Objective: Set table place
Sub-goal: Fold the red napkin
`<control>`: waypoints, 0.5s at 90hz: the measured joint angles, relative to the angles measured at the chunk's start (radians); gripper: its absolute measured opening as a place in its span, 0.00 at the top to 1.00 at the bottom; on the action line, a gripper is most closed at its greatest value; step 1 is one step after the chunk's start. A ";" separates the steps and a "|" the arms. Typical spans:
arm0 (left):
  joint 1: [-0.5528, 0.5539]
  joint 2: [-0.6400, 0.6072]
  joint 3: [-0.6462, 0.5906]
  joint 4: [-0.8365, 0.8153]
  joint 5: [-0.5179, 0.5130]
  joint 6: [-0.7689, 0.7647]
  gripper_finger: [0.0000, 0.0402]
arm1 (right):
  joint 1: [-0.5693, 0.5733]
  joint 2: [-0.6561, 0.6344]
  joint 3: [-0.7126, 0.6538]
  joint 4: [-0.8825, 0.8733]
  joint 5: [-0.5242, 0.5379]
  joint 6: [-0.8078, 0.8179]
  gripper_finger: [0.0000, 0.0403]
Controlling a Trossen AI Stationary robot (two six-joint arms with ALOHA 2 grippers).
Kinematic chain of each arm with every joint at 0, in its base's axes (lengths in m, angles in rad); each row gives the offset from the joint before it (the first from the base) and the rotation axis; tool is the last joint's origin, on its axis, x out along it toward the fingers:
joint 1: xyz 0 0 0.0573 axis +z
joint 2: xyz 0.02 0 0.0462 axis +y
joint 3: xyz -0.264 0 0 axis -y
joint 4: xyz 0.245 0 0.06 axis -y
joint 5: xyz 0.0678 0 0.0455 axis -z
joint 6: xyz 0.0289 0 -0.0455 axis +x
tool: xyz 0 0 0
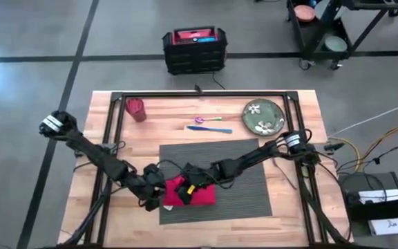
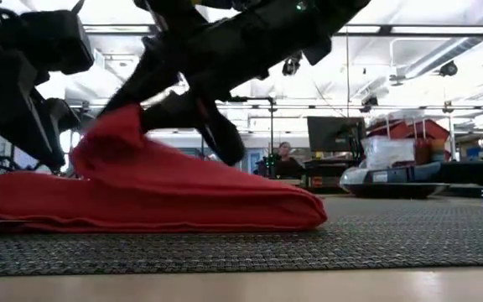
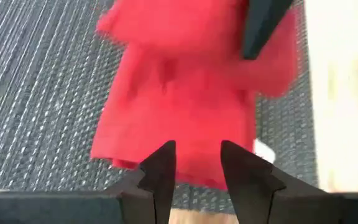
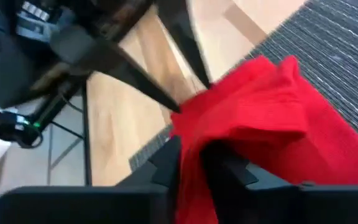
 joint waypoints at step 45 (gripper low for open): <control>-0.004 -0.058 0.142 -0.055 -0.114 0.119 0.72 | -0.017 -0.115 0.029 -0.216 -0.222 -0.252 0.51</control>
